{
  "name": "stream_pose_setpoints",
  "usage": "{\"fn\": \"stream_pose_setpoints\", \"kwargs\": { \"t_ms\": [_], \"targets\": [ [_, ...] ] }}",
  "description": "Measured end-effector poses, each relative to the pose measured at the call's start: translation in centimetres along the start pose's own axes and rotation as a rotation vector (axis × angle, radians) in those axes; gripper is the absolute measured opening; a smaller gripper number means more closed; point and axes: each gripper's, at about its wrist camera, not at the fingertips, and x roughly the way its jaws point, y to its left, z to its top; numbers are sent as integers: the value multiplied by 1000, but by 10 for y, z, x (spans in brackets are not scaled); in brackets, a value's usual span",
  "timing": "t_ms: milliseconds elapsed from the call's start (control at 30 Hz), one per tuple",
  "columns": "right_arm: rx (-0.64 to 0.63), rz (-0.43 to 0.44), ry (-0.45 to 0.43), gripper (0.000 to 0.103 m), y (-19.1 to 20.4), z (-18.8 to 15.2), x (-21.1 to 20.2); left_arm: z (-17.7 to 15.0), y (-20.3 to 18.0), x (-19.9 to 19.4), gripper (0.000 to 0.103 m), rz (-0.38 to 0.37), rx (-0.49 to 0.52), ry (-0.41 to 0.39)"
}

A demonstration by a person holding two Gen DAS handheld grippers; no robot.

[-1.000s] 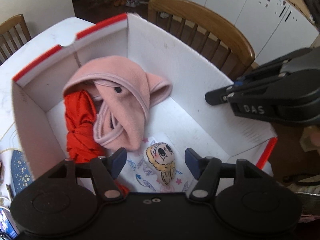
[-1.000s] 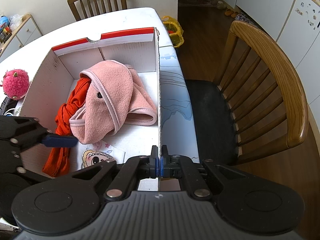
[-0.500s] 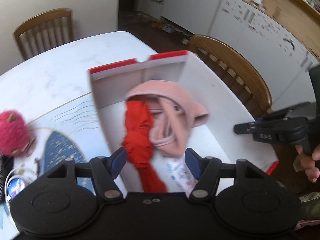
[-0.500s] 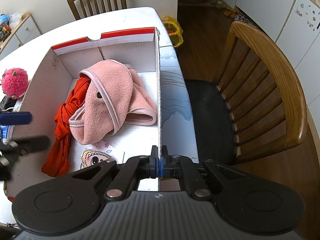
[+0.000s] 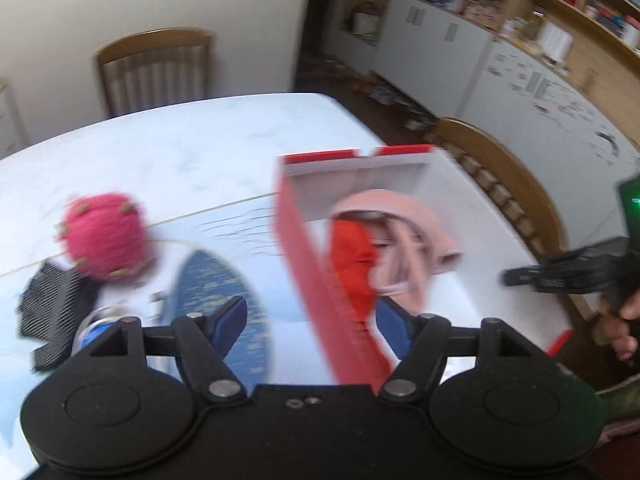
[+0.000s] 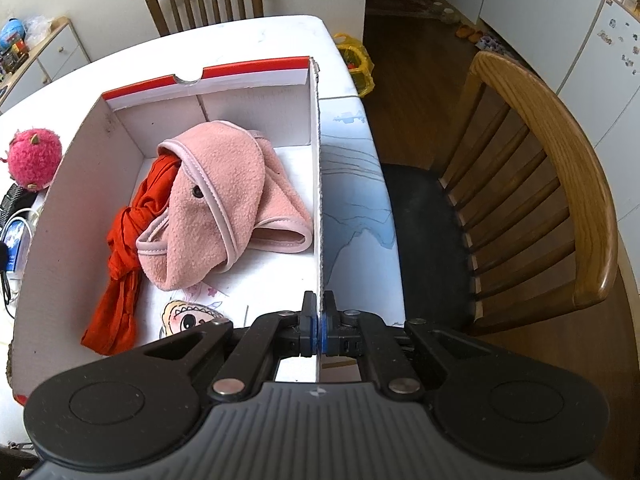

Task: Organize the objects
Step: 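Return the left gripper to the table and grasp the pink fuzzy plush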

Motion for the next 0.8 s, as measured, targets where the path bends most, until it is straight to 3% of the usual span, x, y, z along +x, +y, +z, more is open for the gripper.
{"fn": "stream_pose_setpoints", "kwargs": {
  "t_ms": [100,333,533,800],
  "targets": [
    [-7,-4,-1,2,0,2,1,-6,25,-3,71,78,-56,2],
    [-19,-9,-1,2,1,5,2,-18,71,-8,83,207,-161,0],
    [-27,-13,-2,2,-1,8,7,-6,87,-3,101,291,-152,-40],
    [-38,-17,0,2,-3,10,9,29,104,26,102,332,-144,-41]
  ]
}}
